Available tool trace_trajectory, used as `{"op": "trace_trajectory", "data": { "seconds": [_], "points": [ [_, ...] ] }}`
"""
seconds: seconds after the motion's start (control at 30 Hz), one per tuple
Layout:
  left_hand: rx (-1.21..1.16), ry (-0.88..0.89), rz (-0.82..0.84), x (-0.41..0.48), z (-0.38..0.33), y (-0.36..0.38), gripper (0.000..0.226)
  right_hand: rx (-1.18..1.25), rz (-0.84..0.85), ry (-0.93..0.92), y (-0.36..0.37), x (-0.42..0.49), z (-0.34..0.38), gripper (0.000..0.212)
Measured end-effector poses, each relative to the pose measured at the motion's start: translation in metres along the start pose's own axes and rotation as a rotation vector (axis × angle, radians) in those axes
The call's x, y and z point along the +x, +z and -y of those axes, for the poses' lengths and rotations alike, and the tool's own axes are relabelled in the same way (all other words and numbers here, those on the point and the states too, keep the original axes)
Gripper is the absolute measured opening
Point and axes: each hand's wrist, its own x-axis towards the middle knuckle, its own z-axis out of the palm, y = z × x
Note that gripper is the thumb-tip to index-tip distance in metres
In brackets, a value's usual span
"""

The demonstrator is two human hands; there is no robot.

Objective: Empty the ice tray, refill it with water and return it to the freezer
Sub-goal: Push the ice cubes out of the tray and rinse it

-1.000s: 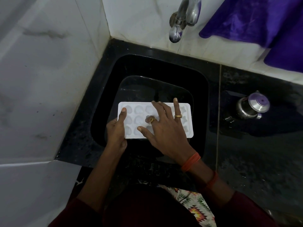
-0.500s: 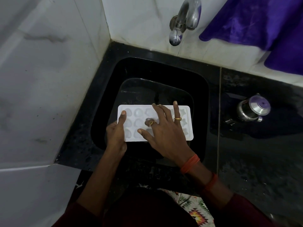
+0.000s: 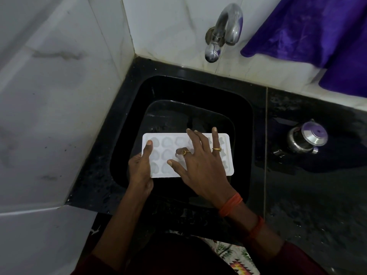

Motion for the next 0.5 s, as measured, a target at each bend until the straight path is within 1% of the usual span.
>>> {"op": "trace_trajectory", "data": {
  "seconds": [0.13, 0.3, 0.5],
  "points": [
    [0.003, -0.002, -0.003, -0.0001, -0.0009, -0.0001, 0.032, -0.004, -0.039, -0.012, -0.0008, 0.0005, 0.0002, 0.061],
    [0.005, -0.004, 0.007, 0.0004, 0.0005, -0.0003, 0.032, -0.004, 0.014, -0.014, 0.0006, -0.0012, -0.0021, 0.057],
    [-0.002, -0.01, 0.015, -0.0006, 0.0032, -0.0007, 0.031, -0.01, -0.058, -0.002, 0.0, -0.0037, -0.0039, 0.055]
  ]
}}
